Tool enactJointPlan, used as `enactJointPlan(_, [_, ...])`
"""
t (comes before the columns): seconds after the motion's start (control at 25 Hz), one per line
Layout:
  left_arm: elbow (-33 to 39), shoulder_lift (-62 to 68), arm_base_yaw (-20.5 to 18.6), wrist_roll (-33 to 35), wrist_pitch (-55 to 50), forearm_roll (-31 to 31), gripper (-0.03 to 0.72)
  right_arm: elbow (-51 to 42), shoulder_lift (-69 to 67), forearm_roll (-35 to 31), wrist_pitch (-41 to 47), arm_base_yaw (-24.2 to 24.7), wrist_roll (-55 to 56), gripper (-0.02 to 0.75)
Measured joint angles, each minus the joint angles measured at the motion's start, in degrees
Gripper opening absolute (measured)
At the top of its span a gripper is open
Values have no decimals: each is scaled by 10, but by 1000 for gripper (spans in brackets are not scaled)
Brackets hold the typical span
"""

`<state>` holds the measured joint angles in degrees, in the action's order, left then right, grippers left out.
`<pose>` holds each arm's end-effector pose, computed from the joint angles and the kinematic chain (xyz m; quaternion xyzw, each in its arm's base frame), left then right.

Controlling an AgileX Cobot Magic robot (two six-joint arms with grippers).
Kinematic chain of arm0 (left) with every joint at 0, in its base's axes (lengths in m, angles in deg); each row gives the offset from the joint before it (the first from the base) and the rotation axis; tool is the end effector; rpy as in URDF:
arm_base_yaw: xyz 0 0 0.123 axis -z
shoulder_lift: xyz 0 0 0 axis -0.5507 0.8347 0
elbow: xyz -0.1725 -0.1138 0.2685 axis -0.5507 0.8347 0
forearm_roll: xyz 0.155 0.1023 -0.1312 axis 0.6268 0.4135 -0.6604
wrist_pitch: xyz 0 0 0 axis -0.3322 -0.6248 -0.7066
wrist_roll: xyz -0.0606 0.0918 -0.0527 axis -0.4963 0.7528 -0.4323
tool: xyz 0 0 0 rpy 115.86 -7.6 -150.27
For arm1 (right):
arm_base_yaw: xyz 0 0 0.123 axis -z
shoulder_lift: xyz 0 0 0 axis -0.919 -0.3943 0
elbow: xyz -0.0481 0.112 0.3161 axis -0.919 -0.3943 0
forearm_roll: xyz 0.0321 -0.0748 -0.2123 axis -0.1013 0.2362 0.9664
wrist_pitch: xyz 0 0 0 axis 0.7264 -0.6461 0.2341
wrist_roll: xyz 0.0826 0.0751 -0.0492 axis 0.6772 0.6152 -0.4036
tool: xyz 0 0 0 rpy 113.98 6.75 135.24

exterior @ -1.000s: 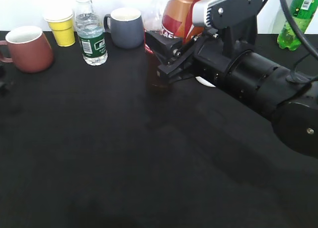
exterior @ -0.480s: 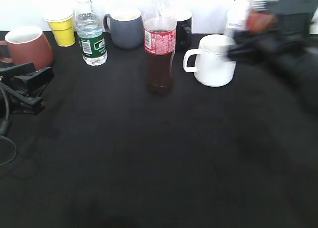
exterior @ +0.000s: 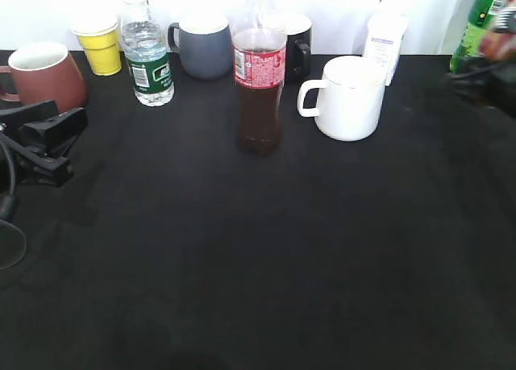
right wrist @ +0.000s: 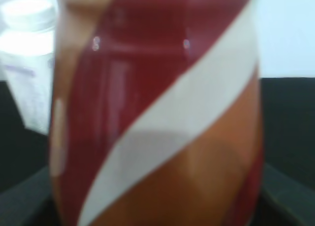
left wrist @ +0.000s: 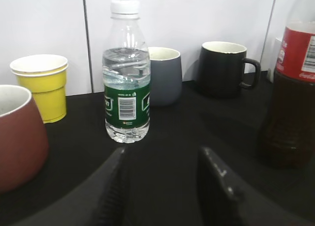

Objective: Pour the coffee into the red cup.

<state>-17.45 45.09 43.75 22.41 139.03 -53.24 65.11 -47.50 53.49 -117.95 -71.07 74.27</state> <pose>0.2550 -0.0794 0.2476 0.1539 0.7159 -0.1609 0.6617 0.4107 0.0122 0.2237 0.0201 0.7757 -0.0346 0.6298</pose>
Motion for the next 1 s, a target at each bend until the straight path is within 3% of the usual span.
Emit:
enactJointPlan(0.32, [0,0,0,0,7,18,335,170,-193,7,-31,0,26,528])
enactJointPlan(0.44, [0,0,0,0,9,24,329,181,-201,31,-34,0,27,536])
enactJointPlan(0.56, [0,0,0,0,10,24,327,181,-201,37,-33,0,27,604])
enactJointPlan(1.0, [0,-2,0,-6,1,24,326,-37,-47,35,-6,0,27,599])
